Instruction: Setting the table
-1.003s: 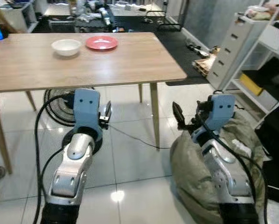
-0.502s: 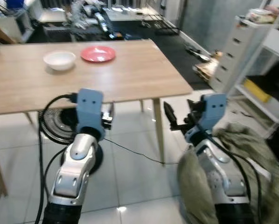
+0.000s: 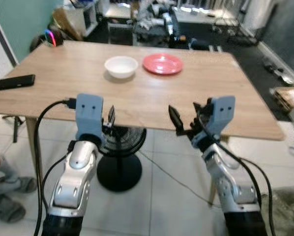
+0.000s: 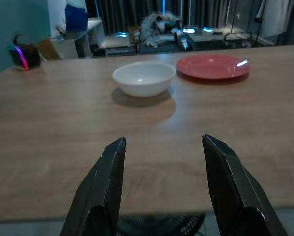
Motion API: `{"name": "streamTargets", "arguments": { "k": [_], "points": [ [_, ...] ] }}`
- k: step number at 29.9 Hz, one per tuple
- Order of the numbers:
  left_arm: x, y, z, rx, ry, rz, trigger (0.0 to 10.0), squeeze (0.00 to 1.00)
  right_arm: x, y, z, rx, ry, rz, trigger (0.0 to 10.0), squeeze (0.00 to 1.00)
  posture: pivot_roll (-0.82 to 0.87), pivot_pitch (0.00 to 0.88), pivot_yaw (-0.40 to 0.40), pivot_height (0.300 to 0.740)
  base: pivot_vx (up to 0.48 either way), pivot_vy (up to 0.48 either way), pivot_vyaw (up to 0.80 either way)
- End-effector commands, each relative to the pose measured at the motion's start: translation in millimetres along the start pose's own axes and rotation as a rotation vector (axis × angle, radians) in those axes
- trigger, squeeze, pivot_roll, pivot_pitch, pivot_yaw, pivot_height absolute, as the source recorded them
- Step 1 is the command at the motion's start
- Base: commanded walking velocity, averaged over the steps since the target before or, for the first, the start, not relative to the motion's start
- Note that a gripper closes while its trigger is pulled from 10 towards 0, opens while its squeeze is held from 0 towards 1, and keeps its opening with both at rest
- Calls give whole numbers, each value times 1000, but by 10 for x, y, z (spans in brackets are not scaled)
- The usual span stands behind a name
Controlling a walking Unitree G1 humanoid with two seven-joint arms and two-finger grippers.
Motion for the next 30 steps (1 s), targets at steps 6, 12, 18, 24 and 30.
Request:
{"name": "streamTargets", "arguments": {
  "k": [6, 12, 18, 24, 30],
  "points": [
    [40, -10, 0, -3, -15, -10, 10000, 0, 84, -18, 12, -9, -34, 0, 10000, 0, -24, 0, 34, 740, 480, 0, 0],
    [46, -9, -2, -3, -17, -9, 10000, 0, 102, -16, 11, -10, -40, -2, 10000, 0, -24, 0, 34, 740, 480, 0, 0],
    [51, -13, -7, -2, -20, -10, 10000, 0, 120, -15, 6, -9, -49, -2, 10000, 0, -27, 0, 36, 740, 480, 0, 0],
    [55, -16, -12, -2, -22, -11, 10000, 0, 136, -11, 7, -7, -53, 3, 10000, 0, -30, 0, 36, 740, 480, 0, 0],
    [61, -30, -15, -9, -26, -4, 10000, 0, 156, 0, 6, -5, -58, 8, 10000, 0, -32, 0, 36, 740, 441, 0, 0]
  ]
}}
Point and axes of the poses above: a point about 5 cm out from each wrist's last joint towards the gripper, its own z axis pointing back from the gripper into the wrist, its own y axis along the axis of the wrist's last joint, x = y × z, the point moved 5 cm from there along -z, pointing out of the wrist towards the gripper, and after that the axes turned 3 degrees about z, right-handed, at the moved point
